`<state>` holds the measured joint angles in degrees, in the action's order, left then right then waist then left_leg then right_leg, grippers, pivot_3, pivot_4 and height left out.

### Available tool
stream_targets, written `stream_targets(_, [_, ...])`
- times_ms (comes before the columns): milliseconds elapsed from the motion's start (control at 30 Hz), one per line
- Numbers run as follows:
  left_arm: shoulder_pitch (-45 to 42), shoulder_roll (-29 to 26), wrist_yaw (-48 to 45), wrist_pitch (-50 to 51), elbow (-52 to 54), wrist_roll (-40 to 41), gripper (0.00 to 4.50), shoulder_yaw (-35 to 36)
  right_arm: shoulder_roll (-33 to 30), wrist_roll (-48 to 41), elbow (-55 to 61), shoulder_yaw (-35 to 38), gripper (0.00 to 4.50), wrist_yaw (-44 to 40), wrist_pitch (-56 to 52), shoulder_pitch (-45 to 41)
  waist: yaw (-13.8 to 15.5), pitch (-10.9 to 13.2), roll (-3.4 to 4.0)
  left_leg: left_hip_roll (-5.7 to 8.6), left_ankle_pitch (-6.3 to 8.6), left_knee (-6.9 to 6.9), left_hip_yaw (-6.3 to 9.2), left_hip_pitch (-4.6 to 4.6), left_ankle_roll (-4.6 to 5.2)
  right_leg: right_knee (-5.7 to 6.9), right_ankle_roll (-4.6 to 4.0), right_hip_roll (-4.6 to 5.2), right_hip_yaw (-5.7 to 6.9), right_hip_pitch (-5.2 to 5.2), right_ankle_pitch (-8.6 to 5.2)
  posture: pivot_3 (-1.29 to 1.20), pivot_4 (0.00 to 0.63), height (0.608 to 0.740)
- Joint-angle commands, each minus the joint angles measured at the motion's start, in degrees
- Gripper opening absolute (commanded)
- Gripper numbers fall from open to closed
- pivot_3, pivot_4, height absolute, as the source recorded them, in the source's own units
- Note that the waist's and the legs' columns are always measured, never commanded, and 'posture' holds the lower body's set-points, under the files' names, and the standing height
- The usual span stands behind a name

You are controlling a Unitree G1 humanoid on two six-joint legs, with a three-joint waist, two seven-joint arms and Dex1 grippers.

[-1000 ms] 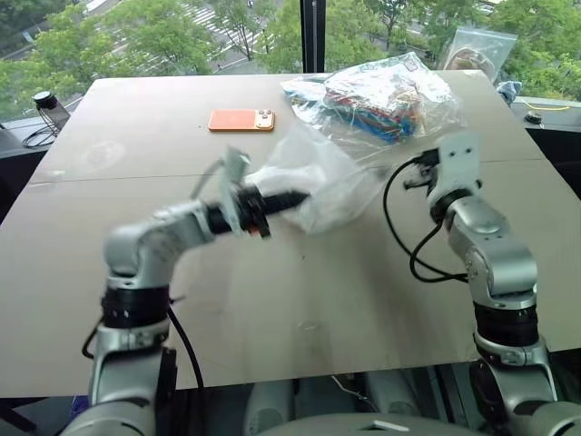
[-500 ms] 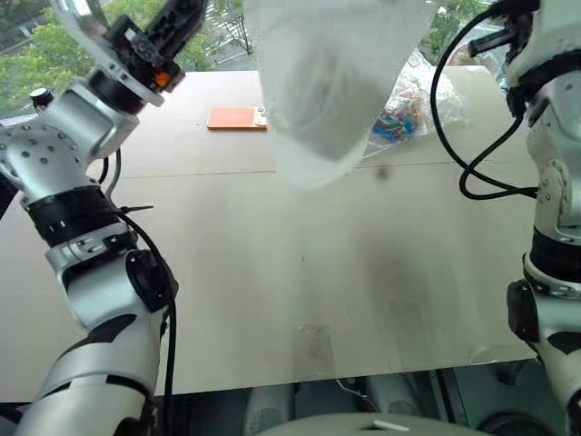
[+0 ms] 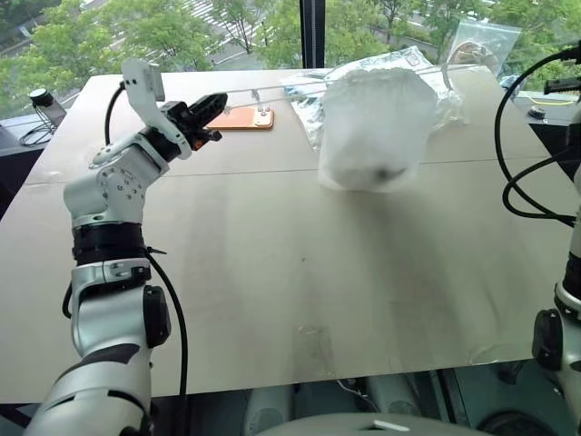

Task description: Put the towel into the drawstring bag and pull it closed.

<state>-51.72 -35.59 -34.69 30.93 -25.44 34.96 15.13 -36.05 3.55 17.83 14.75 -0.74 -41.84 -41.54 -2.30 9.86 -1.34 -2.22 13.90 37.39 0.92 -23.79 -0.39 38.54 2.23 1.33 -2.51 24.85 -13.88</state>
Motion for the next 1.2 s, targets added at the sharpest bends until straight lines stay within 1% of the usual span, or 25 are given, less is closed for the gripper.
stream_targets(33, [-1.82,-2.77,6.06,-5.61,-5.95,-3.65,0.02,5.22,-4.24,2.85,-1.12,8.25,0.00,3.18,0.87,-1.02,0.02,0.00,0.00,0.00,0.00,0.00,-0.01,0.01,0.00,0.01,0.00,0.00,0.00,0.00,0.00,0.00,0.150,0.740])
stream_targets(100, [-3.05,-3.46,6.23,-7.49,-8.03,-3.95,0.02,5.60,-5.26,1.99,-1.54,9.13,0.00,2.37,0.71,-1.31,0.13,0.00,0.00,0.00,0.00,0.02,0.00,-0.01,0.00,0.02,0.01,0.00,0.02,0.00,0.00,0.00,0.150,0.740])
stream_targets(167, [-2.79,-3.98,2.69,-8.11,-6.84,-4.11,0.02,3.89,-5.68,-1.09,-0.82,9.40,0.00,-0.68,0.08,-1.36,0.12,0.00,0.00,0.01,0.00,0.02,-0.01,-0.02,0.00,-0.01,0.01,0.01,0.01,-0.02,0.01,0.00,0.150,0.740])
stream_targets(233, [-0.75,-3.96,-2.44,-8.19,-2.85,-4.10,0.02,1.32,-5.18,-8.05,2.28,8.25,0.00,-7.84,-2.46,-0.13,0.04,0.00,0.00,0.00,0.00,0.02,-0.02,-0.03,0.00,-0.03,0.01,0.01,0.01,-0.02,0.01,0.00,0.150,0.740])
stream_targets(267, [0.99,-4.00,-5.12,-7.47,-0.39,-3.91,0.02,0.06,-4.97,-12.24,5.17,6.96,0.00,-12.44,-4.96,2.05,-0.07,0.00,0.00,0.00,0.00,0.00,-0.04,-0.03,0.00,-0.05,0.01,0.01,0.00,-0.01,0.01,0.00,0.150,0.740])
stream_targets(300, [2.95,-3.85,-6.82,-7.30,1.79,-4.14,0.02,-0.89,-5.15,-14.92,7.99,5.56,0.00,-16.18,-5.92,5.03,-0.10,-0.01,0.00,0.00,0.00,-0.06,-0.07,0.00,0.00,-0.06,0.01,0.01,-0.02,-0.02,0.00,0.00,0.150,0.740])
stream_targets(333, [6.70,-3.17,-8.76,-7.35,5.37,-4.15,0.02,-2.20,-4.65,-19.31,12.93,3.71,0.00,-20.22,-8.41,10.05,-0.07,-0.03,0.00,-0.03,0.00,-0.07,-0.06,0.03,0.00,-0.07,0.01,0.00,-0.02,-0.03,0.00,0.00,0.150,0.740])
stream_targets(400, [12.46,-2.22,-10.99,-6.27,11.19,-3.92,0.02,-4.08,-3.39,-24.83,19.27,1.79,0.00,-24.47,-10.69,17.12,0.03,-0.06,0.01,-0.09,0.00,-0.14,-0.02,0.06,0.01,-0.17,0.00,-0.02,0.06,-0.13,-0.02,0.00,0.150,0.740])
stream_targets(433, [16.43,-1.86,-12.17,-4.70,14.91,-3.22,0.02,-5.22,-3.14,-26.49,21.93,-0.06,0.00,-26.27,-11.30,22.33,0.04,-0.05,0.01,-0.10,0.00,-0.15,-0.02,0.05,0.01,-0.19,0.00,-0.02,0.07,-0.13,-0.02,0.00,0.150,0.740])
stream_targets(500, [22.49,-1.43,-14.07,-3.33,20.52,-2.40,0.02,-6.38,-4.17,-25.91,24.46,-3.49,0.00,-28.95,-8.37,30.43,0.17,-0.05,0.01,-0.08,0.01,-0.10,-0.02,-0.03,0.01,-0.21,0.01,0.02,0.07,-0.11,-0.02,0.00,0.150,0.740])
stream_targets(533, [26.15,-1.14,-14.92,-3.48,23.10,-2.05,0.02,-6.57,-3.71,-25.01,24.19,-4.62,0.00,-28.72,-7.09,33.80,0.19,-0.04,0.01,-0.08,0.01,-0.04,-0.02,-0.02,0.02,-0.21,0.03,0.05,0.09,-0.17,-0.03,0.00,0.150,0.740])
stream_targets(600, [32.82,-1.19,-16.50,-4.44,27.28,-2.55,0.59,-7.33,-2.45,-23.33,23.07,-6.03,0.69,-28.22,-3.25,38.83,0.13,-0.03,-0.02,-0.02,0.01,0.04,-0.12,0.01,0.02,-0.22,0.07,0.14,0.04,-0.18,-0.01,0.00,0.150,0.740])
stream_targets(633, [35.80,-1.46,-17.11,-5.95,28.61,-3.86,0.75,-7.92,-2.16,-22.30,22.40,-6.78,0.92,-27.99,-1.32,40.81,0.09,-0.03,-0.02,-0.02,0.01,0.06,-0.15,0.03,0.02,-0.21,0.09,0.15,0.02,-0.20,0.00,0.00,0.150,0.740])
stream_targets(667, [37.65,-1.64,-17.55,-6.94,29.44,-4.69,1.11,-8.18,-2.15,-21.40,21.95,-7.24,1.28,-27.90,0.23,41.98,0.09,-0.03,-0.03,-0.01,0.01,0.07,-0.16,0.03,0.02,-0.20,0.11,0.14,0.00,-0.19,0.02,0.00,0.150,0.740])
stream_targets(700, [38.66,-1.67,-17.71,-7.54,29.96,-5.21,1.56,-8.30,-2.12,-20.72,21.51,-7.46,1.73,-27.91,1.39,42.65,0.13,-0.04,-0.04,-0.01,0.01,0.09,-0.16,0.08,0.02,-0.21,0.13,0.11,-0.02,-0.22,0.03,0.00,0.150,0.740])
stream_targets(733, [39.79,-1.60,-17.54,-7.83,30.56,-5.38,1.89,-8.01,-1.78,-19.92,21.02,-7.44,2.11,-27.56,2.82,43.48,0.18,-0.04,-0.05,-0.01,0.01,0.09,-0.15,0.26,0.02,-0.20,0.14,0.10,-0.01,-0.38,0.03,0.00,0.150,0.740])
stream_targets(833, [45.35,-2.74,-16.86,-9.51,33.21,-7.03,3.35,-6.15,-1.36,-19.03,21.04,-5.06,3.58,-29.26,9.08,49.91,0.42,-0.03,-0.06,-0.05,0.00,0.07,-0.11,0.79,0.02,-0.18,0.15,0.01,0.00,-0.87,-0.03,0.00,0.150,0.740])
stream_targets(867, [46.98,-3.23,-16.72,-9.87,33.86,-7.34,3.81,-5.34,-1.14,-20.04,21.54,-3.68,4.05,-30.39,10.32,52.05,0.43,-0.05,-0.07,-0.06,0.01,0.04,-0.11,1.03,0.02,-0.19,0.19,0.01,0.00,-1.12,-0.21,0.00,0.150,0.740])
stream_targets(900, [49.02,-3.90,-17.12,-9.87,34.74,-6.95,4.41,-4.09,-0.82,-21.80,22.46,-1.49,4.50,-31.98,11.61,54.60,0.43,-0.04,-0.07,-0.06,0.01,0.01,-0.11,1.11,0.02,-0.21,0.20,0.01,-0.01,-1.17,-0.23,0.00,0.150,0.740])
stream_targets(1000, [55.71,-5.37,-17.44,-9.12,37.85,-4.67,4.41,1.36,0.90,-26.85,25.41,7.21,4.50,-36.10,16.32,62.22,0.34,-0.04,-0.05,-0.09,0.01,-0.03,-0.16,1.05,0.02,-0.25,0.31,0.02,-0.04,-1.13,-0.16,0.00,0.150,0.740])
stream_targets(1067, [59.70,-5.49,-16.86,-8.63,39.99,-3.70,4.41,4.48,1.26,-26.75,26.59,11.61,4.50,-38.09,19.73,66.90,0.31,-0.05,-0.05,-0.12,0.02,-0.03,-0.21,1.06,0.02,-0.29,0.32,0.03,-0.06,-1.14,-0.17,0.00,0.150,0.740])
stream_targets(1133, [62.40,-4.75,-15.61,-7.51,42.03,-2.44,4.41,6.63,1.65,-26.68,26.46,14.40,4.50,-38.89,21.46,69.76,0.42,-0.09,-0.11,-0.12,0.02,-0.03,-0.22,1.11,0.02,-0.34,0.24,0.05,-0.05,-1.20,-0.23,0.00,0.150,0.740])
stream_targets(1200, [63.32,-3.59,-14.09,-7.56,43.45,-2.30,4.41,7.06,1.96,-27.06,25.44,15.41,4.50,-39.27,22.28,70.80,0.47,-0.12,-0.16,-0.15,0.02,-0.02,-0.20,1.10,0.02,-0.42,0.15,0.06,-0.02,-1.22,-0.28,0.00,0.150,0.740])
